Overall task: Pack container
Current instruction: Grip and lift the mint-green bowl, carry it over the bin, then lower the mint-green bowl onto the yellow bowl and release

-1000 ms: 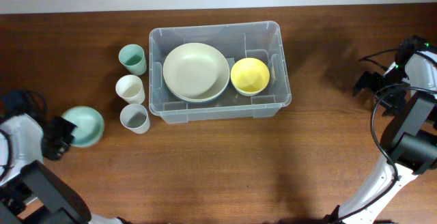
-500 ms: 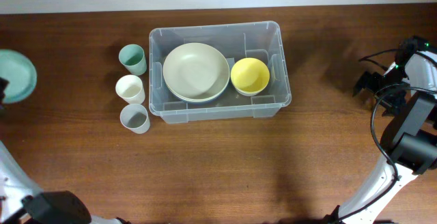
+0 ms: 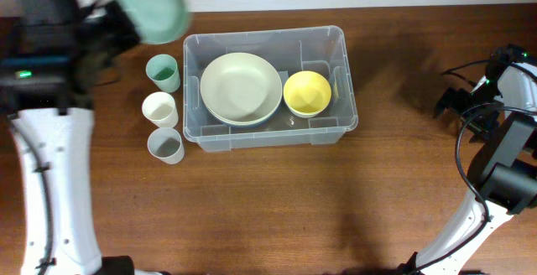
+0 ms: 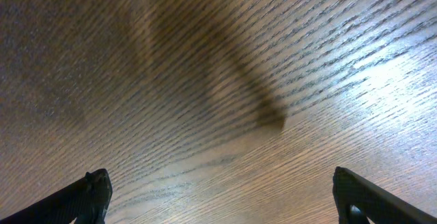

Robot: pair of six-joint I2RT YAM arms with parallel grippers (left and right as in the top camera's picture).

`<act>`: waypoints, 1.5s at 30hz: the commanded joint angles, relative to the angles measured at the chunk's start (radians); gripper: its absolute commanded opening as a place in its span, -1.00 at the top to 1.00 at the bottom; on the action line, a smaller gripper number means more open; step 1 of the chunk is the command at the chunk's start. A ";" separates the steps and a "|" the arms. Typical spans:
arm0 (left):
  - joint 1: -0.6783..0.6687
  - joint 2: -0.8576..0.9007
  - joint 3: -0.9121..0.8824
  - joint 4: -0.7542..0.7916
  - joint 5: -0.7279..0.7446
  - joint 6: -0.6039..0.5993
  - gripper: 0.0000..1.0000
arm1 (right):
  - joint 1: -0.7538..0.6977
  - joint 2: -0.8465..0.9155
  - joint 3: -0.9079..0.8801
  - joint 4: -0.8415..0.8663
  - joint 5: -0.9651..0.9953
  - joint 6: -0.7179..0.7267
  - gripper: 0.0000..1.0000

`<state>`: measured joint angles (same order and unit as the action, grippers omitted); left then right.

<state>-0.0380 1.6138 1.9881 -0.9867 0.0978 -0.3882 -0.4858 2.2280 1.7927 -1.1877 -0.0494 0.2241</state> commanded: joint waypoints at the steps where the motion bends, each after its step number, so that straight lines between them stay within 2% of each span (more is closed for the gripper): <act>1: -0.129 0.044 0.010 0.037 0.000 0.048 0.98 | -0.005 -0.017 -0.003 0.001 0.002 -0.007 -0.98; 8: -0.306 0.230 0.010 0.144 -0.015 0.050 0.98 | -0.005 -0.017 -0.003 0.001 0.002 -0.007 -0.98; 17: -0.396 0.479 0.010 0.243 0.043 0.050 0.98 | -0.005 -0.017 -0.003 0.001 0.002 -0.007 -0.98; 24: -0.434 0.520 0.010 0.241 0.056 0.055 0.98 | -0.005 -0.017 -0.003 0.001 0.001 -0.007 -0.98; 28: -0.452 0.522 0.010 0.238 0.044 0.103 0.98 | -0.005 -0.017 -0.003 0.001 0.002 -0.007 -0.98; 32: -0.463 0.530 0.010 0.211 0.004 0.103 0.98 | -0.005 -0.017 -0.003 0.001 0.002 -0.007 -0.98; 45: -0.464 0.618 0.010 0.163 0.000 0.102 0.98 | -0.005 -0.017 -0.003 0.001 0.002 -0.007 -0.98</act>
<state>-0.5022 2.2169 1.9877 -0.8234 0.1040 -0.3054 -0.4858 2.2280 1.7927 -1.1873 -0.0494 0.2237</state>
